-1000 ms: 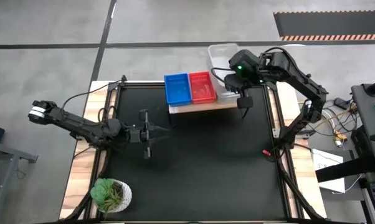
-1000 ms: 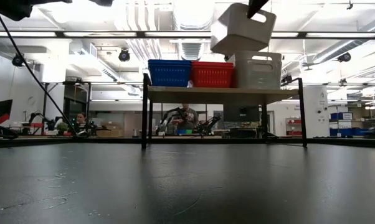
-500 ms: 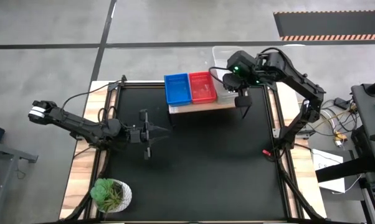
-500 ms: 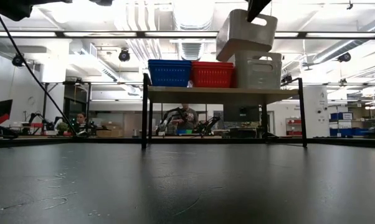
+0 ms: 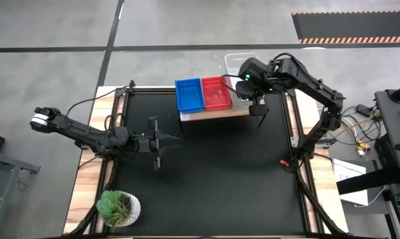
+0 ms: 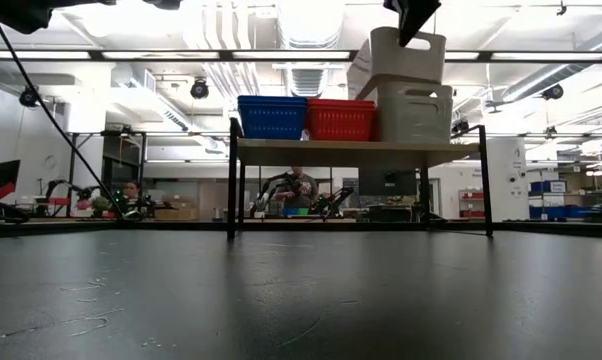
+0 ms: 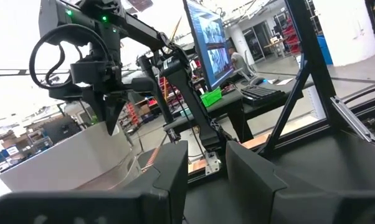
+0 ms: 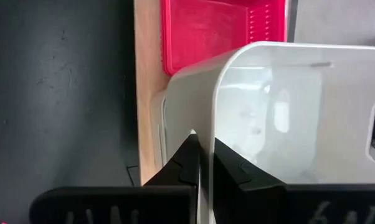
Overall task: Stack baskets on shelf by color
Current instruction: Stack the white bin on the stacked white bin on the shelf, then return to Home Position
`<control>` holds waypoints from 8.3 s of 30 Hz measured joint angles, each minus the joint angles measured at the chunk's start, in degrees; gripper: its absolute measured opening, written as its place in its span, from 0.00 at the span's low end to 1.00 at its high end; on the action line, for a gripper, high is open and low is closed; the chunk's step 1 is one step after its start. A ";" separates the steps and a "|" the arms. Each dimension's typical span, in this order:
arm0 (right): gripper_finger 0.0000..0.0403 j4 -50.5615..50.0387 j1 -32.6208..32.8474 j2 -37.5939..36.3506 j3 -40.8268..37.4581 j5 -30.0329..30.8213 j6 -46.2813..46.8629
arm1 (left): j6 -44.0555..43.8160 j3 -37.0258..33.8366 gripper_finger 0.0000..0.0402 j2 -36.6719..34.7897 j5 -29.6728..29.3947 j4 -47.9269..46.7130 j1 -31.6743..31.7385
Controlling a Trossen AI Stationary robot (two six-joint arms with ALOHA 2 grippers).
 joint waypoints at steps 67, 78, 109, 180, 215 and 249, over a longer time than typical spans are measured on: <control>0.04 11.19 6.62 -10.45 -16.59 -5.18 12.78 | -8.39 -0.07 0.23 -11.70 -5.77 -24.03 -0.42; 0.02 73.45 20.48 -32.48 -68.86 -5.18 13.13 | -19.44 -1.85 0.23 -23.54 -5.54 -47.15 -0.42; 0.02 116.75 15.64 -74.13 -119.71 -2.71 9.03 | -13.60 -22.46 0.23 -51.97 -4.96 -41.47 -0.39; 0.02 106.01 15.64 -87.47 -119.77 -3.19 10.05 | -13.51 -27.21 0.23 -36.51 -5.57 -35.98 -0.39; 0.02 106.01 15.64 -87.47 -119.79 -3.19 10.05 | -13.51 -27.23 0.23 -36.20 -5.57 -35.96 -0.39; 0.02 106.02 15.64 -87.47 -119.79 -3.19 10.05 | -13.51 -27.23 0.23 -36.31 -5.57 -35.95 -0.39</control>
